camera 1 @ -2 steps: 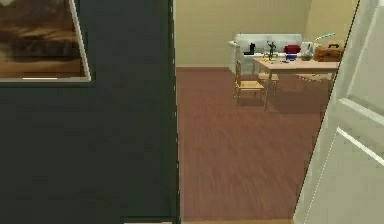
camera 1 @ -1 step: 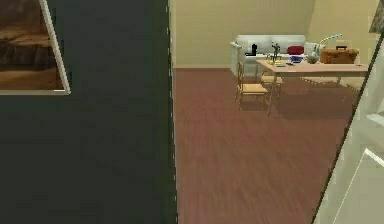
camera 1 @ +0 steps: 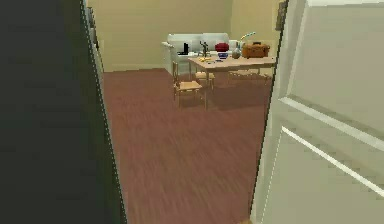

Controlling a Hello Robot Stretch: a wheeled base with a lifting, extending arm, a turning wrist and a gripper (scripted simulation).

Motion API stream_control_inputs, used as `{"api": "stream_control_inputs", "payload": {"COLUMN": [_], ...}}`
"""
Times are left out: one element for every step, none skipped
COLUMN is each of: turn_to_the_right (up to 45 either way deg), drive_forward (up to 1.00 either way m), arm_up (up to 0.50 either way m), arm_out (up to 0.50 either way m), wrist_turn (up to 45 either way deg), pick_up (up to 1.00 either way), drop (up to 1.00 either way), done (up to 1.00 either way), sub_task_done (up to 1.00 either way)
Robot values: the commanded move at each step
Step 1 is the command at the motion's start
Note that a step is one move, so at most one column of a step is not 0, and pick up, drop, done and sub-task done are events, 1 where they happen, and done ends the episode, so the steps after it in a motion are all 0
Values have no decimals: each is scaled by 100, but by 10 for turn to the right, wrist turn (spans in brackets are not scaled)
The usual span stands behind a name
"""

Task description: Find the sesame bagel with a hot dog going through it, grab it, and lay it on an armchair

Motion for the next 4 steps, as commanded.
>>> {"api": "stream_control_inputs", "payload": {"turn_to_the_right": [0,-120,0,-450], "drive_forward": [80,0,25,0], "arm_up": [0,0,0,0], "arm_out": [0,0,0,0], "wrist_turn": [0,0,0,0], "pick_up": [0,0,0,0], "drop": [0,0,0,0], "done": [0,0,0,0], "sub_task_done": [0,0,0,0]}}
